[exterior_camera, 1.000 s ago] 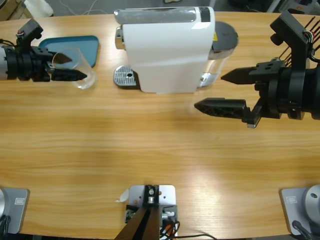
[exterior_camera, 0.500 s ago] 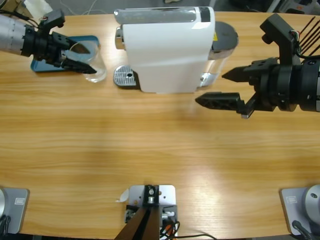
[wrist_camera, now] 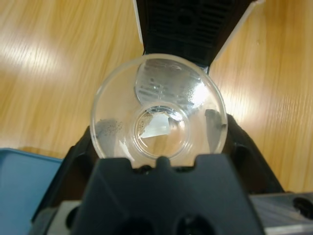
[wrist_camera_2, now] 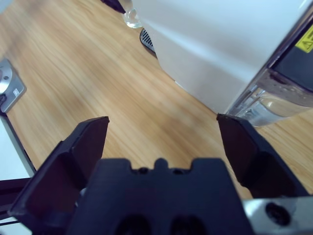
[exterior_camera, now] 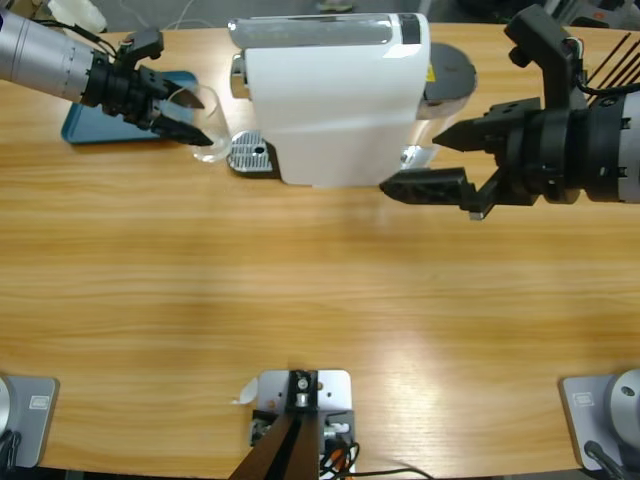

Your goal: Pour coffee

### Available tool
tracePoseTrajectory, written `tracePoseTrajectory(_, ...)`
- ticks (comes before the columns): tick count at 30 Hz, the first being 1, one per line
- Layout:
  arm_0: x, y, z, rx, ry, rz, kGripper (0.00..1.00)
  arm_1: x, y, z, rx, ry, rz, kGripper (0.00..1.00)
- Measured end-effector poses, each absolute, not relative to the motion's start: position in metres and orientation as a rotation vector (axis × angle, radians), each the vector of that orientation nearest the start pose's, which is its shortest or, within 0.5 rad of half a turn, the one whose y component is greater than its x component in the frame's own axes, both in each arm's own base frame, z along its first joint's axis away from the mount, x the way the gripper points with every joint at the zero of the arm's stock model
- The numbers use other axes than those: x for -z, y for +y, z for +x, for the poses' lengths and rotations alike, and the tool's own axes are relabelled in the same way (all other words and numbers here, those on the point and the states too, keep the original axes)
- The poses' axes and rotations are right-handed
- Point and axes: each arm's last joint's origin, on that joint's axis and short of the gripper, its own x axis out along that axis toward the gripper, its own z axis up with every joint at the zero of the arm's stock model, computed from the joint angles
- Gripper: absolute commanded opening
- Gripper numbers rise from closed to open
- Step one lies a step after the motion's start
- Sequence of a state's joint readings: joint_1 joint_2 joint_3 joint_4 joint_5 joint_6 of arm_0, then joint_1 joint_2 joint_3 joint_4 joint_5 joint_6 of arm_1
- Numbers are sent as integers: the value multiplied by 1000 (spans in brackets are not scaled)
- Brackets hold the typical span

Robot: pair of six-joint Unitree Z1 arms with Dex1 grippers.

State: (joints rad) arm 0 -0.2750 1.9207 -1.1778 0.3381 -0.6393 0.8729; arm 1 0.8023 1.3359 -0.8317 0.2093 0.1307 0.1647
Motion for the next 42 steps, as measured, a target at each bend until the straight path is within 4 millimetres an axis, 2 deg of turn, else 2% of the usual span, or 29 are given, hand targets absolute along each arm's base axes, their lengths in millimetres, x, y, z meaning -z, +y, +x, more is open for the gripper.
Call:
tracePoseTrajectory(7, -230, -162, 357, 1271, 624, 585, 283, -310, 169, 154, -832, 770, -97, 1000)
tracePoseTrajectory(13, -225, -166, 358, 1232, 656, 636, 283, -310, 170, 155, -833, 768, -97, 1000)
tracePoseTrajectory(19, -226, -180, 367, 1236, 637, 659, 283, -310, 170, 155, -831, 767, -96, 1000)
tracePoseTrajectory(34, -223, -185, 364, 1253, 646, 659, 287, -309, 170, 157, -828, 771, -96, 1000)
tracePoseTrajectory(39, -222, -182, 356, 1265, 654, 649, 306, -309, 170, 157, -828, 772, -96, 1000)
tracePoseTrajectory(40, -222, -181, 355, 1267, 656, 647, 370, -308, 170, 158, -828, 773, -96, 1000)
tracePoseTrajectory(41, -222, -181, 354, 1268, 657, 646, 497, -308, 171, 158, -827, 774, -97, 1000)
tracePoseTrajectory(42, -222, -181, 353, 1268, 658, 646, 522, -307, 172, 159, -827, 775, -97, 1000)
